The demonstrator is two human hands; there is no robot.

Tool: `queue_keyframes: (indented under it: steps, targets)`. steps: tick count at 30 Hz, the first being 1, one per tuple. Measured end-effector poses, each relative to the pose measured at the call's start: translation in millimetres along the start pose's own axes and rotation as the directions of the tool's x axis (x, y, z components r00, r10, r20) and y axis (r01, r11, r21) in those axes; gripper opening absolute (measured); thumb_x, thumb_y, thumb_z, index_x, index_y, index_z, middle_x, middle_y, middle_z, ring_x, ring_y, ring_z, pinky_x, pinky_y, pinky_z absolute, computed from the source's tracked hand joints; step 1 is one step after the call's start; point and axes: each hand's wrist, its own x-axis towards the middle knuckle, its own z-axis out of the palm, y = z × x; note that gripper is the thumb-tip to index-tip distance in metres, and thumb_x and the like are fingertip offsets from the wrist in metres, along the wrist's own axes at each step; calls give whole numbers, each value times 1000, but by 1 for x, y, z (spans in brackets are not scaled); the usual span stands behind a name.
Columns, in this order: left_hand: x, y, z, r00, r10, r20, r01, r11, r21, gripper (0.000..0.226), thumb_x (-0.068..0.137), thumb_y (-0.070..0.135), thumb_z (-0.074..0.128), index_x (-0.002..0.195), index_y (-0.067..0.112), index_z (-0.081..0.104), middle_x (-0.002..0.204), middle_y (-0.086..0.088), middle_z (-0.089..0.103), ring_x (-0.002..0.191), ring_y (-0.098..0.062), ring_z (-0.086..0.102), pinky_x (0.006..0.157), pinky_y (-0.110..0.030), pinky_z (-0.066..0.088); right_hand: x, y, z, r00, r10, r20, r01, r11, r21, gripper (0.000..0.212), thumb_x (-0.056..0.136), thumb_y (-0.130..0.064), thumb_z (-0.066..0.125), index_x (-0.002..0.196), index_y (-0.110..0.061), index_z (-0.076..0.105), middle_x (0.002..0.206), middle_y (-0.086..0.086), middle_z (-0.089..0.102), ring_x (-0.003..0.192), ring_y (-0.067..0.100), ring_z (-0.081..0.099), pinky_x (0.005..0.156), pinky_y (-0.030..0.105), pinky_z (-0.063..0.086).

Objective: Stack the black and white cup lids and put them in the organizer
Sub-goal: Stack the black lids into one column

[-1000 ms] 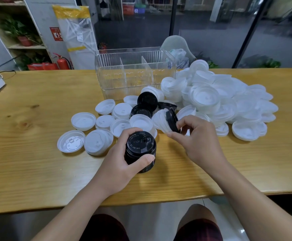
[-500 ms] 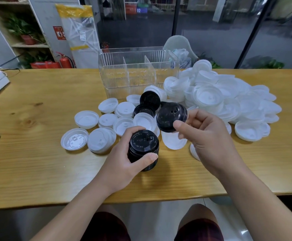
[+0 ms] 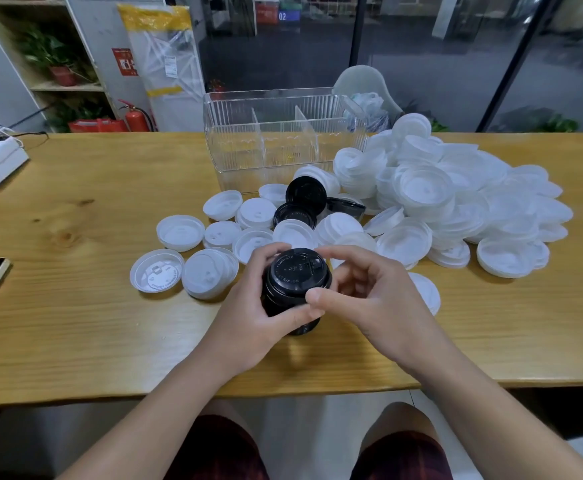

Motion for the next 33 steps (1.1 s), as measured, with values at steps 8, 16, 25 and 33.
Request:
queue_keyframes:
  steps: [8, 16, 25, 33]
  targets:
    - [-2, 0, 0, 999, -19, 45, 15, 997, 77, 99, 75, 42, 98, 155, 45, 40, 133, 19, 72, 128, -8, 69, 111, -36, 51, 3, -5, 2, 1000, 18, 26, -14, 990, -139, 48, 78, -27, 98, 119, -32, 73, 70, 6, 65, 60, 10, 53, 64, 21, 46]
    - [-2, 1, -2, 998, 6, 57, -9, 999, 46, 66, 91, 40, 86, 146, 36, 51, 131, 14, 72, 125, -14, 69, 100, -21, 52, 28, -15, -20, 1000, -28, -8, 25, 963, -267, 23, 91, -49, 83, 106, -32, 79, 79, 9, 67, 64, 7, 56, 63, 19, 45]
    - [-2, 2, -2, 998, -8, 61, 6, 999, 31, 65, 91, 38, 90, 144, 38, 52, 128, 12, 74, 123, -14, 71, 98, -19, 52, 120, 24, -36, 990, -138, -19, 77, 651, -755, 34, 112, -26, 52, 96, -8, 75, 115, 4, 75, 122, 24, 64, 106, 40, 43]
    - [-2, 2, -3, 998, -8, 60, 7, 1000, 26, 65, 89, 40, 88, 143, 44, 53, 129, 14, 74, 123, -11, 70, 96, -14, 51, 120, 25, -38, 976, -214, -48, 115, 685, -719, 24, 106, -22, 62, 85, -13, 70, 81, -4, 66, 80, 20, 58, 83, 33, 43]
